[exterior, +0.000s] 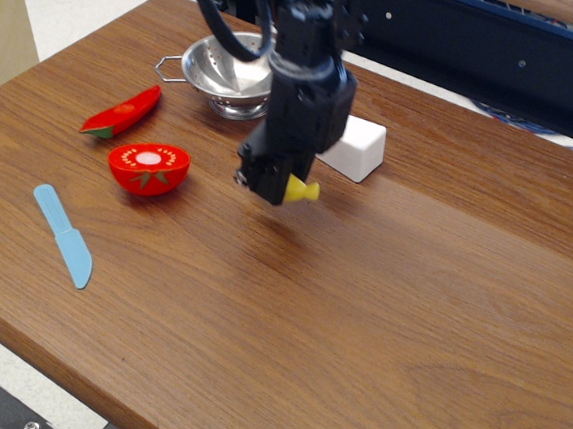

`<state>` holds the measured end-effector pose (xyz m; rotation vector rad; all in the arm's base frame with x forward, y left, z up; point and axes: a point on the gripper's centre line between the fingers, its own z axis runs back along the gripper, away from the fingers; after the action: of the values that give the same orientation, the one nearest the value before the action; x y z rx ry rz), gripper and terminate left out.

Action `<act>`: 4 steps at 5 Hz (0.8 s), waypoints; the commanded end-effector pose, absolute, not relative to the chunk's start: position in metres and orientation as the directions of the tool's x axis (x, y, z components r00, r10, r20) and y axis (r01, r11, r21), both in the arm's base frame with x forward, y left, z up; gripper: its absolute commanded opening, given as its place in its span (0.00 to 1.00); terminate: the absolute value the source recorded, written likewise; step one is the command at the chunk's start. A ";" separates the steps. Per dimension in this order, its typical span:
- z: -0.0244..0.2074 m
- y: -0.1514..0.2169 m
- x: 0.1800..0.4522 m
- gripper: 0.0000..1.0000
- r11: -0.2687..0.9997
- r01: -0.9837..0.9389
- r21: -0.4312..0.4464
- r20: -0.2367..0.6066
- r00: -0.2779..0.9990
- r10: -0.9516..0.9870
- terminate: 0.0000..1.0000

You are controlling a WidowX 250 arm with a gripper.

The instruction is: Take banana out of colander

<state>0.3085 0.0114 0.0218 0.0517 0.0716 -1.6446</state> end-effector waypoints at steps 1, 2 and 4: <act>0.035 0.007 0.319 1.00 -0.056 0.998 0.001 -0.051 -0.056 -0.997 0.00; 0.038 0.008 0.324 1.00 -0.039 0.999 0.020 -0.049 -0.038 -0.998 0.00; 0.083 0.017 0.321 1.00 0.022 0.991 0.130 0.019 0.020 -1.000 0.00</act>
<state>0.3100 0.0202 0.0619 0.0257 -0.0690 -1.5386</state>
